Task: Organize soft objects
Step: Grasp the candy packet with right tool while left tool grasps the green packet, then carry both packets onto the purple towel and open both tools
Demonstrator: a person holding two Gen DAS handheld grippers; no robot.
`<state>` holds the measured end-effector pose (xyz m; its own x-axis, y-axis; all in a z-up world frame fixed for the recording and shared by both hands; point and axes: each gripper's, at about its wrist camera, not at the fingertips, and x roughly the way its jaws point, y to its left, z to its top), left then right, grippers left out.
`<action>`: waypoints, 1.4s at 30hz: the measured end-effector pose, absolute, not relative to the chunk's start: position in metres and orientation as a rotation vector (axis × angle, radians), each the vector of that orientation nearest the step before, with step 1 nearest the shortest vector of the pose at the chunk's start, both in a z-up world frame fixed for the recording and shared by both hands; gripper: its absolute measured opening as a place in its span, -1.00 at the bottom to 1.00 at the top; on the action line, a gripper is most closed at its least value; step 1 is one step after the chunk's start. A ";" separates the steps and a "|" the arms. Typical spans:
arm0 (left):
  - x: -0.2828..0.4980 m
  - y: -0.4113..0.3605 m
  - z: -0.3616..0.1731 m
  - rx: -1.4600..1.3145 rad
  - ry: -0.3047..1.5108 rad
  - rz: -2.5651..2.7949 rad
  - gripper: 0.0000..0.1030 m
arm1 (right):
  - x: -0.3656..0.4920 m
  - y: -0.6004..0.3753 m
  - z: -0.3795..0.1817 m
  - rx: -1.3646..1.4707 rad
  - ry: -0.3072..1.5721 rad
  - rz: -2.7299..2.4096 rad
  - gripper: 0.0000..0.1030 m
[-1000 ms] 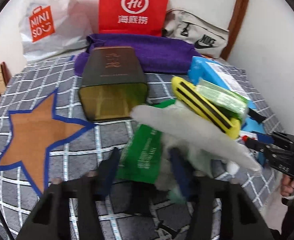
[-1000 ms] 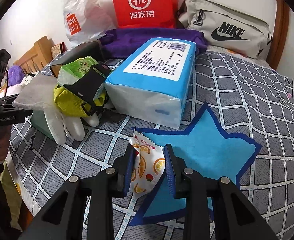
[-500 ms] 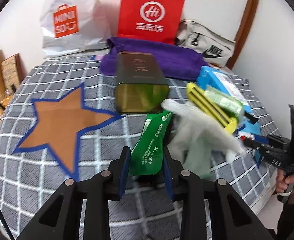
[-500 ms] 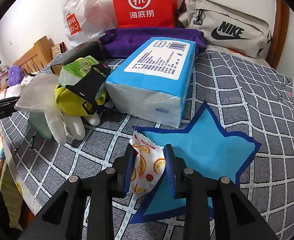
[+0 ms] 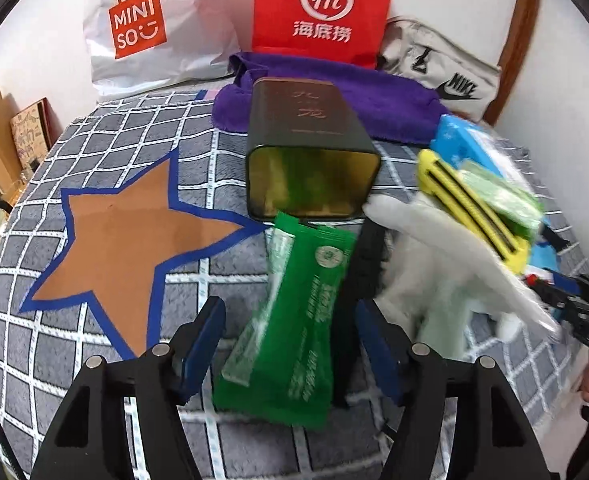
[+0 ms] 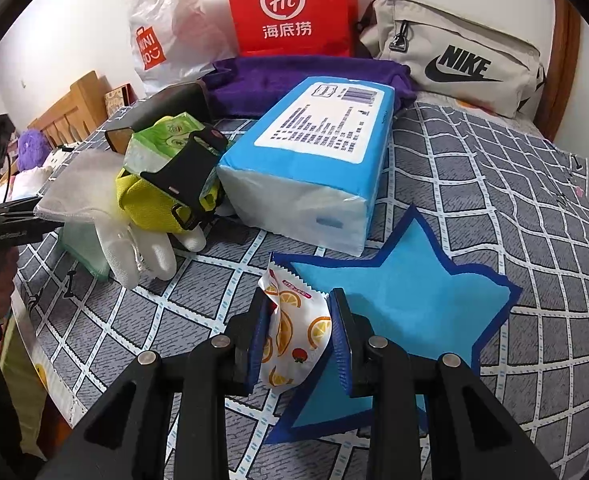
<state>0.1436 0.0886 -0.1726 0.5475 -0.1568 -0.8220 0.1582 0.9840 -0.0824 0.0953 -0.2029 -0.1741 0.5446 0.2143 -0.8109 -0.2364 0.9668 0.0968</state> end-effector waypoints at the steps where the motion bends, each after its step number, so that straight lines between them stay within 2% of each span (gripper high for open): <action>1: 0.145 0.088 -0.175 0.013 0.980 -0.180 0.27 | 0.095 -0.203 -0.174 -0.025 0.957 0.267 -0.42; 2: 0.146 0.087 -0.176 0.020 0.979 -0.180 0.19 | 0.095 -0.203 -0.174 -0.027 0.957 0.268 -0.42; 3: 0.145 0.086 -0.177 0.025 0.971 -0.192 -0.07 | 0.095 -0.203 -0.173 -0.028 0.957 0.267 -0.42; 5: 0.143 0.084 -0.177 0.023 0.972 -0.227 -0.43 | 0.095 -0.204 -0.172 -0.029 0.956 0.265 -0.42; 8: 0.141 0.087 -0.175 -0.006 0.976 -0.229 -0.61 | 0.095 -0.205 -0.168 -0.023 0.946 0.261 -0.42; 24: 0.121 0.114 -0.123 -0.097 0.903 -0.113 -0.62 | 0.089 -0.220 -0.107 0.014 0.861 0.328 -0.42; 35: 0.156 0.100 -0.078 -0.108 0.845 -0.117 -0.62 | 0.130 -0.226 -0.061 0.030 0.783 0.321 -0.42; 42: 0.188 0.097 -0.068 -0.110 0.843 -0.097 -0.62 | 0.169 -0.220 -0.047 0.019 0.759 0.347 -0.42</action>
<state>0.1877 0.0966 -0.0680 0.6611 -0.1294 -0.7391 0.0421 0.9899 -0.1356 0.1692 -0.2199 -0.0473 0.6712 0.3151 -0.6710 -0.3012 0.9430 0.1416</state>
